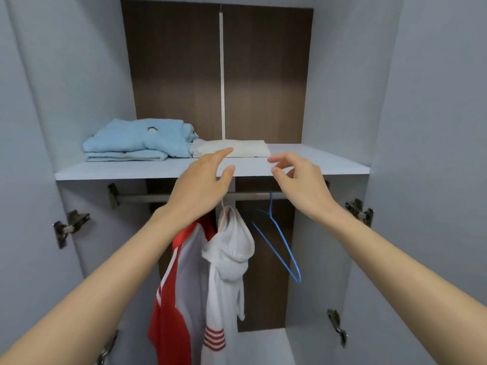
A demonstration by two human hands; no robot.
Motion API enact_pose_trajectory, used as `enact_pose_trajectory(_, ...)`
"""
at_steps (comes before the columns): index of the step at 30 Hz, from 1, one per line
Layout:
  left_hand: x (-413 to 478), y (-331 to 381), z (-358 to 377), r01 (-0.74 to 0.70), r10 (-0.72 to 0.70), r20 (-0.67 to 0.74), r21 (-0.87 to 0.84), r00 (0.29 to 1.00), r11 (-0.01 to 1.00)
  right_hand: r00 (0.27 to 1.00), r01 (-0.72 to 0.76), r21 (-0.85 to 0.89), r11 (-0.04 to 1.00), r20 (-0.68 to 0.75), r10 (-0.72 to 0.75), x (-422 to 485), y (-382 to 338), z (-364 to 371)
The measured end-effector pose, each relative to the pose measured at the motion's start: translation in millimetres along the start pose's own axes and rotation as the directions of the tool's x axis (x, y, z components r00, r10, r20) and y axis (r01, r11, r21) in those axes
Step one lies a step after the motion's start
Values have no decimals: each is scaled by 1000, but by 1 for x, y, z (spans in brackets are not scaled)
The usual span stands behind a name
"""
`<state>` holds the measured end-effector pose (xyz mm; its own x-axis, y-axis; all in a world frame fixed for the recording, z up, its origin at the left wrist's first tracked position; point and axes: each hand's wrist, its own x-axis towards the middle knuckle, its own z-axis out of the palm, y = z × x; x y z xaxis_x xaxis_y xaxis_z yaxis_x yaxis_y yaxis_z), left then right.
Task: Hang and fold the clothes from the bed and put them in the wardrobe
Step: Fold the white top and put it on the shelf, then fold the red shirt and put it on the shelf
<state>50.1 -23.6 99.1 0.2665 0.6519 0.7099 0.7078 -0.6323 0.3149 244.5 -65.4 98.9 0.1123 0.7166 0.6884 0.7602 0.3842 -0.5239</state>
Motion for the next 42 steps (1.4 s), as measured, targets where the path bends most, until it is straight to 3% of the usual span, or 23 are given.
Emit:
enact_pose_trajectory(13, -150, 19, -37, 5, 26, 210, -147, 977, 989, 985, -174, -58, 983, -3, 175, -166, -61, -7)
enact_pose_trajectory(22, -255, 37, -42, -35, 197, 427, -358, 883, 933, 872, -469, -88, 879, -206, 444, -313, -111, -14)
enact_pose_trajectory(28, -320, 99, -35, -147, 393, 493, -465, 776, 873, 726, -658, -122, 743, -364, 583, -421, -135, -67)
enact_pose_trajectory(32, -365, 156, -23, -170, 529, 527, -583, 665, 795, 615, -752, -118, 648, -478, 627, -496, -148, -105)
enact_pose_trajectory(39, -457, 286, -4, -196, 747, 521, -750, 413, 632, 322, -897, -13, 442, -703, 634, -644, -170, -185)
enact_pose_trajectory(42, -510, 344, -3, -256, 840, 472, -806, 266, 534, 210, -937, 16, 349, -772, 600, -713, -186, -217)
